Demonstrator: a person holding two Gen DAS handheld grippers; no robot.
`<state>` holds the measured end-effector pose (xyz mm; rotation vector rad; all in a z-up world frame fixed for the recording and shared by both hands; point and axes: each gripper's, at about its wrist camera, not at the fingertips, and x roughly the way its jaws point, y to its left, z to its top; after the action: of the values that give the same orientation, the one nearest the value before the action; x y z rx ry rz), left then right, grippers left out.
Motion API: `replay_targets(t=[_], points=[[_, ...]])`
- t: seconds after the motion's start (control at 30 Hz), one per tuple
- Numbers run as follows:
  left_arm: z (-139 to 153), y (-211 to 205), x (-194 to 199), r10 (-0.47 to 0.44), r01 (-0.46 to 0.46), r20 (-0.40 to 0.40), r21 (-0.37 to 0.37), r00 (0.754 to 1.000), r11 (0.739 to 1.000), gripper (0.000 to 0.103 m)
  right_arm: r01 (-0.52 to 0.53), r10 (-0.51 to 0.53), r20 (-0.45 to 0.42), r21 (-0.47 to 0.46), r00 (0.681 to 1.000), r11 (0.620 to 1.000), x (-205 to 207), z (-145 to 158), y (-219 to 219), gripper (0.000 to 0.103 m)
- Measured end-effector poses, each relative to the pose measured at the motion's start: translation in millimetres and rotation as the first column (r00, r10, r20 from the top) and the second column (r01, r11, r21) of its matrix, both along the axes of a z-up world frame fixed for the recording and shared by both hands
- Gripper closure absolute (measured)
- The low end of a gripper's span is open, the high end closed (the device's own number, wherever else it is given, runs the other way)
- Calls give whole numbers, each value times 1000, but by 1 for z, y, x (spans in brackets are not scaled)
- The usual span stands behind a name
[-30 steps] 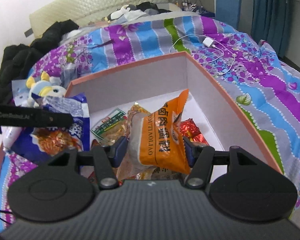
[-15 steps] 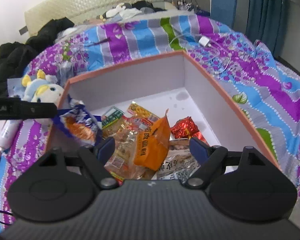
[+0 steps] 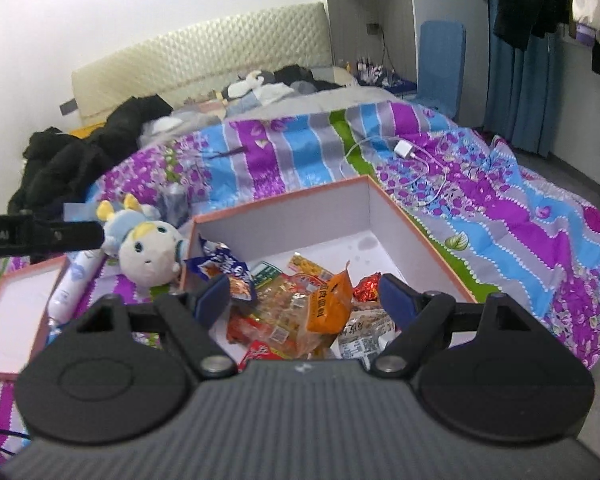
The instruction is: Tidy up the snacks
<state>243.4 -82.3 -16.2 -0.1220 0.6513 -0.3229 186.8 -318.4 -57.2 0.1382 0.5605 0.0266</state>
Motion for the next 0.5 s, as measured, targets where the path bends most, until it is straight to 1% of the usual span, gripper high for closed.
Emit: replay_targets(t=[0.33, 0.5], points=[[22, 14, -68, -6, 7, 53, -18, 999, 1000, 28, 1, -2, 81, 2, 997, 1000, -59, 25, 13, 20], [29, 16, -97, -11, 13, 72, -27, 997, 1000, 28, 12, -13, 118, 9, 993, 1000, -85, 31, 16, 20]])
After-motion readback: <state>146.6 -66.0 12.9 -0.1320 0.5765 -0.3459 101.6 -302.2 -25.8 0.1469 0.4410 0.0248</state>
